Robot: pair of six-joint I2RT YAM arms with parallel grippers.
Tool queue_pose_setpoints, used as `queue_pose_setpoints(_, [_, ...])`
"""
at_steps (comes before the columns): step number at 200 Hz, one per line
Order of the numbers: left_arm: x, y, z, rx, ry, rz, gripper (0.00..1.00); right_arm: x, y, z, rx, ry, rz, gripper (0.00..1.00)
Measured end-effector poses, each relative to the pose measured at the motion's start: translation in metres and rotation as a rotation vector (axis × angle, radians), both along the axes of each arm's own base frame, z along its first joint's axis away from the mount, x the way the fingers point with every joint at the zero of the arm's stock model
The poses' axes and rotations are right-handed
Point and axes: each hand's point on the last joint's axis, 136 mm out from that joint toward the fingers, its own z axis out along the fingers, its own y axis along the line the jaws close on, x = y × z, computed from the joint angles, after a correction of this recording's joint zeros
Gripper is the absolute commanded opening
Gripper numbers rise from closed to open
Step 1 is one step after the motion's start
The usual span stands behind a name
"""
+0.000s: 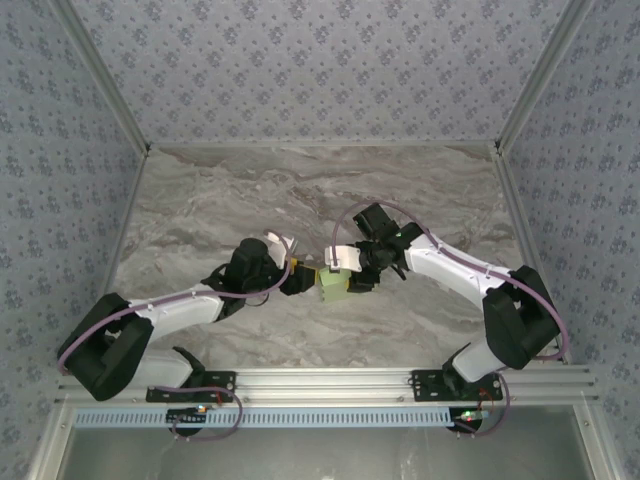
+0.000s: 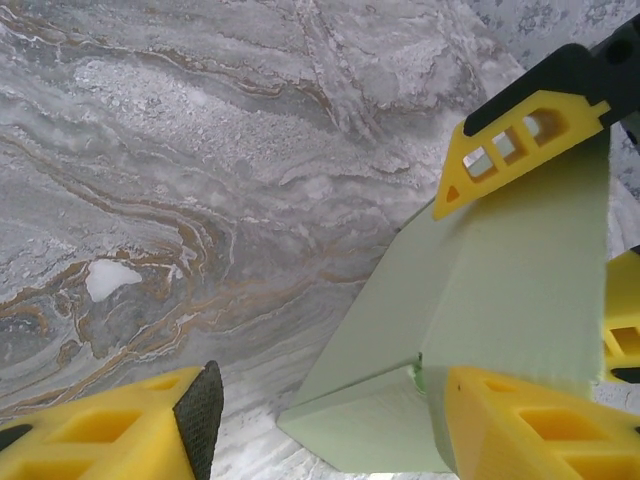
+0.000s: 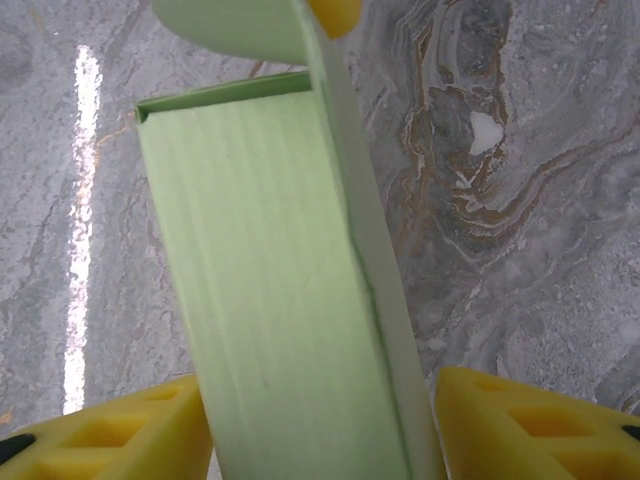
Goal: Fold the paper box
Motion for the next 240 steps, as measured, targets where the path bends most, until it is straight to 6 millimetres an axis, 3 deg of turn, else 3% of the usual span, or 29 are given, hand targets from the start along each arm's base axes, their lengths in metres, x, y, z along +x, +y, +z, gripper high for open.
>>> queue_pose_setpoints(91, [0.008,-0.007,-0.006,-0.047,0.057,0.038,0.62,0.008,0.007,-0.004,0.011,-0.005,-0.05,0.61])
queue_pose_setpoints(130, [0.013,-0.008,-0.002,-0.049,0.054,0.049,0.77,0.01,0.007,-0.004,0.016,0.0,-0.07,0.62])
queue_pose_setpoints(148, [0.015,-0.003,0.004,-0.048,0.034,0.058,0.82,0.011,0.008,-0.003,0.025,0.007,-0.087,0.65])
queue_pose_setpoints(198, [0.01,0.007,0.049,-0.083,-0.143,0.029,0.82,0.016,0.009,-0.001,0.048,0.014,-0.131,0.73])
queue_pose_setpoints(240, [0.001,0.017,0.029,-0.022,-0.171,0.012,0.86,0.013,0.007,0.002,0.045,0.019,-0.133,0.89])
